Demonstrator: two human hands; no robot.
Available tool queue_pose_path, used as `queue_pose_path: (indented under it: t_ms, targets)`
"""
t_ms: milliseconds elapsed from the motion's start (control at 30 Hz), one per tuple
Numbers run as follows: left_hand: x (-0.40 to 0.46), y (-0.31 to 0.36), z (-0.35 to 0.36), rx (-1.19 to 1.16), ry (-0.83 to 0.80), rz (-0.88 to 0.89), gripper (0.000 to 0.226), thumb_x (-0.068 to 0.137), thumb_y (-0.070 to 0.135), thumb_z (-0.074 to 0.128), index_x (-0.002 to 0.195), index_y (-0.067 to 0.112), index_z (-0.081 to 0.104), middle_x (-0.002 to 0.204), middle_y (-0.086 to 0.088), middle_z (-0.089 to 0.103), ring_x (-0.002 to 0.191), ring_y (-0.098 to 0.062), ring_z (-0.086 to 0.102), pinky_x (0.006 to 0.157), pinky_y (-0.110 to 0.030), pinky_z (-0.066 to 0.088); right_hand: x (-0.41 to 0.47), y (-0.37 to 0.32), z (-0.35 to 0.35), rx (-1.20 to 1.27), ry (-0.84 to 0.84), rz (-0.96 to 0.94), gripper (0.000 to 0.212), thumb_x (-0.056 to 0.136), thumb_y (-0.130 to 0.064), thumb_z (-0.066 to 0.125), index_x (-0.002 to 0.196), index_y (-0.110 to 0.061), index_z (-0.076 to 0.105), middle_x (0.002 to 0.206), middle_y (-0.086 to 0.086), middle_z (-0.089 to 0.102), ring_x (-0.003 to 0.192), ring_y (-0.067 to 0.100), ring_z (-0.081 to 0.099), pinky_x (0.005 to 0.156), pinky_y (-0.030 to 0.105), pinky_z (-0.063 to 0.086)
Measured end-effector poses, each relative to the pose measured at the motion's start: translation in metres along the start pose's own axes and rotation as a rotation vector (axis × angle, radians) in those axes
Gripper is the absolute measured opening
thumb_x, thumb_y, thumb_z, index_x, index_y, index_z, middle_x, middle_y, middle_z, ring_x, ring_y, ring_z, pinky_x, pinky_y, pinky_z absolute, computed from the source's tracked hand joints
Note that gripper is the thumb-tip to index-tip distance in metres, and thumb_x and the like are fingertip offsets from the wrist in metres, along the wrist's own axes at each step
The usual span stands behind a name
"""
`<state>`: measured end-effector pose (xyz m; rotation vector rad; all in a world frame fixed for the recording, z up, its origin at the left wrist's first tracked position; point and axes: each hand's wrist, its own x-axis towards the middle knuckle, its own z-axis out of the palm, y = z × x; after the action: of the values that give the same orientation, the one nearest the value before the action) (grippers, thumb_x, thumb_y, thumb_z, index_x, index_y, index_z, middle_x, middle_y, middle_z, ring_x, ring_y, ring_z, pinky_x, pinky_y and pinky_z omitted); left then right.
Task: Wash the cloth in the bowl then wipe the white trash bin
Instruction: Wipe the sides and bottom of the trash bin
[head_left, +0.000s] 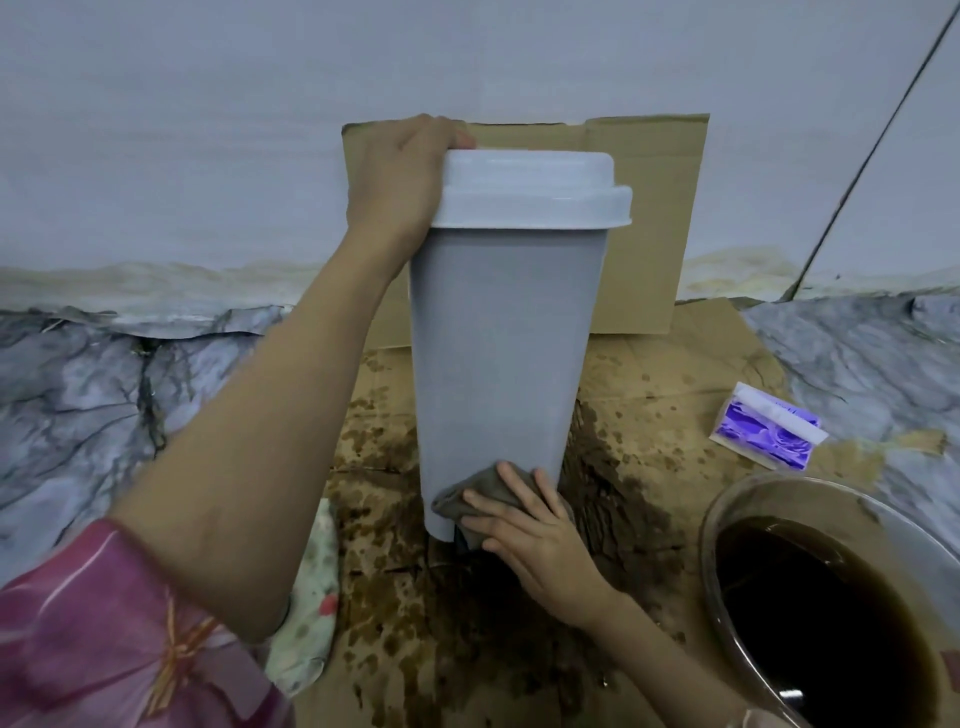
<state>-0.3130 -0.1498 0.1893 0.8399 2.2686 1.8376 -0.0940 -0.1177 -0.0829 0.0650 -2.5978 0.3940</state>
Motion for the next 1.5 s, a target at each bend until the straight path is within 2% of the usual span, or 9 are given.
queue_pose_path:
  t_ms: [267,367,533,733,833,1000,1167,1267,1500]
  targets:
    - [-0.008,-0.002,-0.003,0.011,0.001,-0.029,0.029,0.069,0.042,0.048,0.078,0.032,0.074,0.081,0.021,0.062,0.096,-0.016,0.060,0.094,-0.039,0.044,-0.020,-0.027,0.016,0.067,0.287,0.387,0.030,0.104,-0.034,0.028,0.101,-0.027,0.057,0.107,-0.014,0.062,0.128,-0.006,0.032,0.097,0.018,0.027]
    - [-0.005,0.000,-0.004,0.004,0.002,-0.038,0.026,0.069,0.041,0.049,0.073,0.029,0.072,0.077,0.020,0.062,0.087,-0.014,0.058,0.088,-0.036,0.044,-0.007,-0.034,0.007,0.076,0.428,0.470,0.032,0.104,-0.034,0.027,0.097,-0.024,0.057,0.102,-0.014,0.060,0.119,-0.002,0.037,0.089,0.032,0.037]
    - [-0.001,0.000,-0.003,-0.018,-0.023,0.010,0.022,0.073,0.036,0.049,0.069,0.024,0.067,0.075,0.015,0.061,0.072,-0.007,0.053,0.072,-0.028,0.039,0.067,-0.039,-0.040,0.053,0.653,0.168,0.027,0.104,-0.021,0.035,0.116,-0.011,0.056,0.122,0.011,0.062,0.125,0.029,0.047,0.109,0.038,0.034]
    - [0.000,0.004,-0.008,-0.004,-0.057,0.013,0.024,0.070,0.038,0.044,0.069,0.025,0.065,0.099,0.002,0.071,0.077,-0.009,0.054,0.077,-0.029,0.041,0.122,-0.034,-0.030,-0.422,0.129,-0.061,0.044,0.102,-0.040,0.034,0.132,-0.018,0.055,0.148,0.004,0.038,0.143,0.031,0.020,0.118,0.048,0.008]
    - [-0.001,0.003,-0.006,0.029,-0.058,0.015,0.027,0.072,0.039,0.044,0.072,0.024,0.066,0.096,0.003,0.070,0.078,-0.009,0.054,0.078,-0.032,0.042,0.085,-0.039,0.000,-0.386,-0.298,-0.233,0.069,0.100,-0.050,0.015,0.104,-0.012,0.073,0.134,0.005,0.057,0.144,0.024,0.023,0.119,0.042,0.004]
    - [-0.001,-0.002,-0.008,0.033,-0.050,0.002,0.029,0.083,0.035,0.052,0.055,0.027,0.057,0.065,0.015,0.052,0.066,-0.006,0.046,0.069,-0.030,0.033,0.073,-0.038,0.004,-0.244,-0.559,-0.285,0.074,0.098,-0.050,0.020,0.081,-0.006,0.077,0.105,0.004,0.073,0.142,0.020,0.031,0.118,0.036,-0.002]
    - [0.002,-0.003,-0.009,0.057,-0.058,0.027,0.025,0.085,0.035,0.048,0.064,0.026,0.058,0.074,0.014,0.058,0.068,-0.003,0.048,0.070,-0.028,0.036,0.065,-0.022,-0.020,-0.392,-0.342,-0.335,0.052,0.100,-0.047,0.027,0.106,-0.021,0.072,0.134,-0.003,0.059,0.145,0.018,0.020,0.118,0.045,0.001]
    - [0.002,-0.002,-0.013,0.022,-0.062,0.018,0.025,0.076,0.037,0.044,0.058,0.029,0.059,0.090,0.007,0.070,0.075,-0.007,0.052,0.074,-0.031,0.039,0.067,0.000,-0.045,-0.587,-0.059,-0.207,0.046,0.101,-0.046,0.027,0.143,-0.034,0.037,0.154,-0.005,0.026,0.148,0.019,0.004,0.118,0.048,-0.004]
    - [0.000,0.005,-0.006,0.019,-0.037,0.028,0.027,0.073,0.036,0.041,0.053,0.028,0.058,0.100,0.003,0.072,0.072,-0.008,0.052,0.073,-0.028,0.041,0.082,-0.007,-0.042,-0.389,0.158,0.060,0.053,0.098,-0.046,0.040,0.147,-0.027,0.032,0.156,-0.001,0.021,0.148,0.027,-0.003,0.119,0.052,0.004]
